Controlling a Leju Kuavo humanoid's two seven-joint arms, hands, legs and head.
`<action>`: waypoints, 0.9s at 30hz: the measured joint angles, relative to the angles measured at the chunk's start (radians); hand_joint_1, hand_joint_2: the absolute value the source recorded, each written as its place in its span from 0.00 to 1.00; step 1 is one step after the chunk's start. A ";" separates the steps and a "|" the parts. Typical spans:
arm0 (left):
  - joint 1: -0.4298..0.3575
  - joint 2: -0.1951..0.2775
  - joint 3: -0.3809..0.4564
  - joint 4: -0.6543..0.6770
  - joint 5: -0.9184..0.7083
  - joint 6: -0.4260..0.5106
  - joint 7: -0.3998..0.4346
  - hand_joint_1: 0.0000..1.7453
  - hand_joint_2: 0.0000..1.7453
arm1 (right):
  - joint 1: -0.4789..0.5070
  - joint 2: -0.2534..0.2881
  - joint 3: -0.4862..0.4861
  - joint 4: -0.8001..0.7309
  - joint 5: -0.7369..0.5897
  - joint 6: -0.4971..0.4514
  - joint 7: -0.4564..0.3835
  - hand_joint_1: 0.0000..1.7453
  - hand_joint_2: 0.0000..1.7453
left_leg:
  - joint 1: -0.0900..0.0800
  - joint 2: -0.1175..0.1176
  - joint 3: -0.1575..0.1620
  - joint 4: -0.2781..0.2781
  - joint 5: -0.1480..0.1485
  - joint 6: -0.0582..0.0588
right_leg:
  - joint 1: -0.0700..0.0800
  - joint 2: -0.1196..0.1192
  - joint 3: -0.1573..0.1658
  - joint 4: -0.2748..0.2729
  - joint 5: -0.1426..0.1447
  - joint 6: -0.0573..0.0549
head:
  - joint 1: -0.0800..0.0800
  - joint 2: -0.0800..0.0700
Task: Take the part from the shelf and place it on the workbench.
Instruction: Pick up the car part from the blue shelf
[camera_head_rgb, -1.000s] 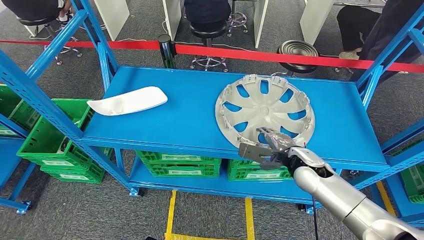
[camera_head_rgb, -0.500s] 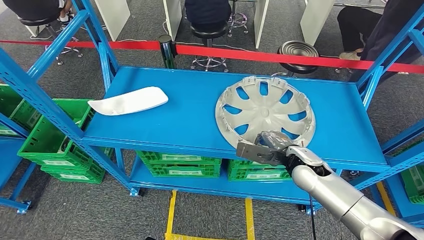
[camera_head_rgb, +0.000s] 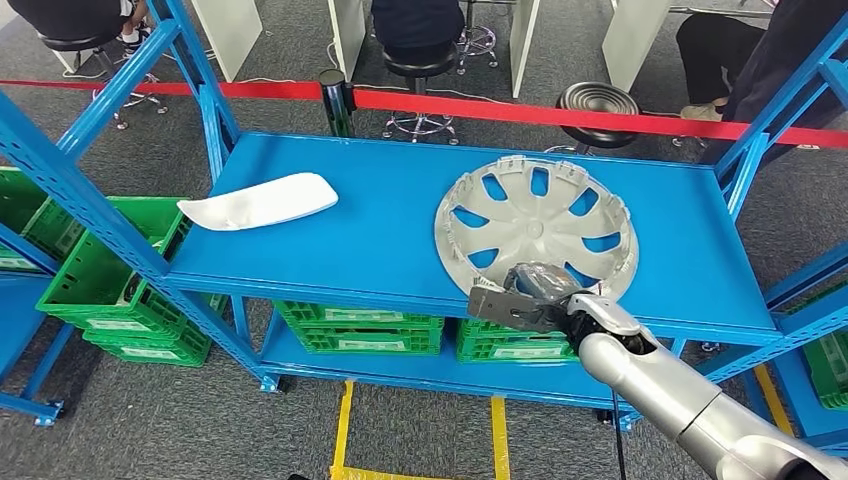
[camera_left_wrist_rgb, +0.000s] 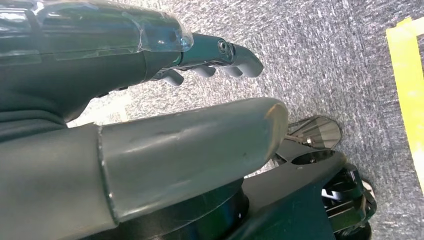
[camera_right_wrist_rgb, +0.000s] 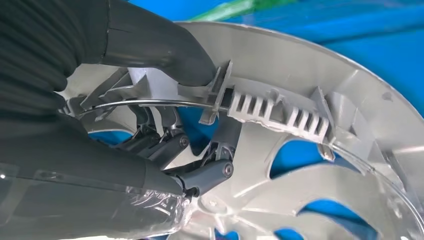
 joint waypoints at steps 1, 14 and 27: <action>0.001 0.000 0.000 0.000 0.003 0.002 -0.002 0.00 0.00 | 0.004 0.000 -0.003 -0.005 -0.007 -0.033 -0.012 1.00 1.00 | 0.000 0.000 0.000 0.000 0.000 0.000 | 0.000 0.000 0.000 0.000 0.000 0.000 | 0.000 0.000; 0.014 0.001 0.000 0.000 0.029 0.013 -0.046 0.00 0.00 | 0.166 -0.003 -0.217 -0.229 -0.092 -0.474 -0.198 1.00 1.00 | 0.000 -0.006 -0.001 0.000 0.000 0.000 | 0.000 -0.002 0.000 0.000 -0.001 0.001 | -0.001 0.000; 0.017 0.004 0.000 0.000 0.036 0.015 -0.100 0.00 0.75 | 0.319 0.004 -0.415 -0.480 -0.196 -0.630 -0.315 1.00 1.00 | 0.000 -0.008 -0.002 0.000 0.000 0.000 | 0.000 -0.004 -0.001 0.000 -0.002 0.001 | -0.001 0.000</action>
